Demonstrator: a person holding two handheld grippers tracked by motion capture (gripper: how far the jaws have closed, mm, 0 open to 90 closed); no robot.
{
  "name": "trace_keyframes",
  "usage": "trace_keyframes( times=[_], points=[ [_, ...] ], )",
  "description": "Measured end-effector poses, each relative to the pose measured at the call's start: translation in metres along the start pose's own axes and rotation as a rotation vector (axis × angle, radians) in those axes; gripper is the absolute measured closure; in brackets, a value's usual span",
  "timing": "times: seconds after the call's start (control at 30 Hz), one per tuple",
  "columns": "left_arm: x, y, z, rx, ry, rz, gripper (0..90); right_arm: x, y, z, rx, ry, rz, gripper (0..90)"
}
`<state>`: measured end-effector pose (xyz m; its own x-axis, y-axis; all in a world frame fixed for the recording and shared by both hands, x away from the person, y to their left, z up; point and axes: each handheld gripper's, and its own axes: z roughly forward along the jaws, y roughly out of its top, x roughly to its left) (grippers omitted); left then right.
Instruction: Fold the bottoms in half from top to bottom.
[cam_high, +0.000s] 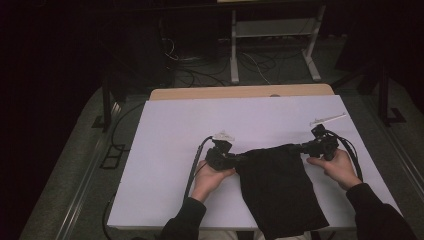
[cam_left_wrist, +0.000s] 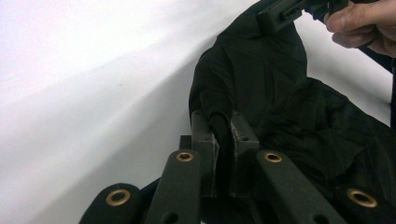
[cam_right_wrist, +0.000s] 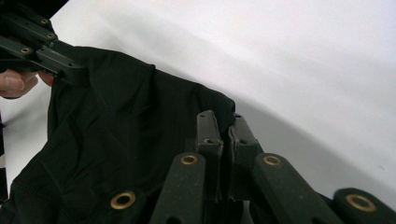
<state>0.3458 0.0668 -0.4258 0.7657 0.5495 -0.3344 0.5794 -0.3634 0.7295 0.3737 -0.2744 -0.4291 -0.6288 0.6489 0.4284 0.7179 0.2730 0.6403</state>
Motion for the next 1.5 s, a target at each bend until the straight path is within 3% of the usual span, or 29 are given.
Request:
trace_keyframes(
  times=[0.83,1.23,1.5],
  points=[
    [0.036,0.010,-0.041,0.013,0.080,-0.008,83.1,0.027,0.035,0.033,-0.034,0.019,-0.011,84.3],
    [0.056,0.024,-0.051,0.000,0.113,-0.011,83.0,0.030,0.055,0.041,-0.056,0.005,0.000,84.3],
    [0.069,0.042,-0.051,0.016,0.148,0.020,83.0,0.027,0.073,0.047,-0.054,-0.034,-0.007,84.3]
  ],
)
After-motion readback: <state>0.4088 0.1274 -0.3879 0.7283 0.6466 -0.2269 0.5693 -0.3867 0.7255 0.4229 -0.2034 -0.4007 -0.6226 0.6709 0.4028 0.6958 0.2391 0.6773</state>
